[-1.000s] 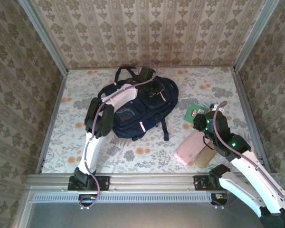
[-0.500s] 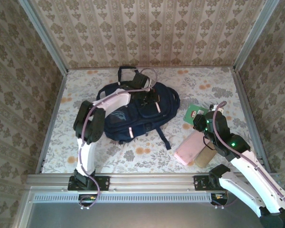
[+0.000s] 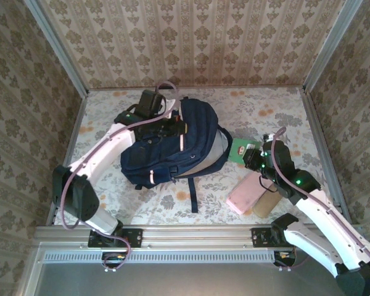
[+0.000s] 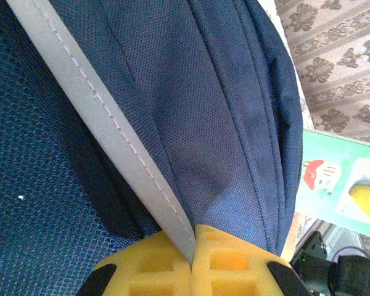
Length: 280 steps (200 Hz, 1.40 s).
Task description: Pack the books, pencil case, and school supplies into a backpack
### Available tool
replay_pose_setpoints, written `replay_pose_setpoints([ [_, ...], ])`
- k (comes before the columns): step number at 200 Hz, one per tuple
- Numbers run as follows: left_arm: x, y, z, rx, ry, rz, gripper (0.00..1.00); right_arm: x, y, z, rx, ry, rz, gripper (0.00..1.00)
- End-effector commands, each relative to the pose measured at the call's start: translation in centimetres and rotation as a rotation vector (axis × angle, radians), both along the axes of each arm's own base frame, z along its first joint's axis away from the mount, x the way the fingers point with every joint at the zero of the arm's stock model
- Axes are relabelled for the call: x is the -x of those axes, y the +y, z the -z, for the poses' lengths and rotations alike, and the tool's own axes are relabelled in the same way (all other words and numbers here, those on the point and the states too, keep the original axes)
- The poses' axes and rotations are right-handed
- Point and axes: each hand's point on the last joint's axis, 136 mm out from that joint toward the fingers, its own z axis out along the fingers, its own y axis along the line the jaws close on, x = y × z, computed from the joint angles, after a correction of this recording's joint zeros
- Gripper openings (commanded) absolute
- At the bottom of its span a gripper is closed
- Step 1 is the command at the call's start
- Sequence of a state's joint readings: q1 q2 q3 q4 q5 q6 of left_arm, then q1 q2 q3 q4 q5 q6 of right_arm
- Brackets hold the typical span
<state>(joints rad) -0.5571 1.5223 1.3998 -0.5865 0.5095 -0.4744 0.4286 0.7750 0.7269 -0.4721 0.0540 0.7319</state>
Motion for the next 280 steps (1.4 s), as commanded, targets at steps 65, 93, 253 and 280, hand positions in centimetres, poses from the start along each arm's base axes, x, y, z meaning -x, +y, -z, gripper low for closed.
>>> replay_pose_setpoints([
  [65, 5.8, 3.9, -7.1, 0.271, -0.069, 0.136, 0.0, -1.0, 11.1, -4.6, -0.416, -0.059, -0.485, 0.0],
  [93, 6.3, 4.7, -8.5, 0.34, -0.082, 0.152, 0.0, -2.6, 12.9, -4.8, -0.527, -0.042, -0.493, 0.0],
  [253, 6.3, 6.1, -12.6, 0.446, -0.159, 0.207, 0.0, -7.7, 32.9, 6.3, -0.452, 0.241, -0.421, 0.23],
  [280, 5.9, 6.0, -12.7, 0.444, -0.155, 0.209, 0.0, -8.2, 33.1, 6.8, -0.486, 0.242, -0.423, 0.6],
])
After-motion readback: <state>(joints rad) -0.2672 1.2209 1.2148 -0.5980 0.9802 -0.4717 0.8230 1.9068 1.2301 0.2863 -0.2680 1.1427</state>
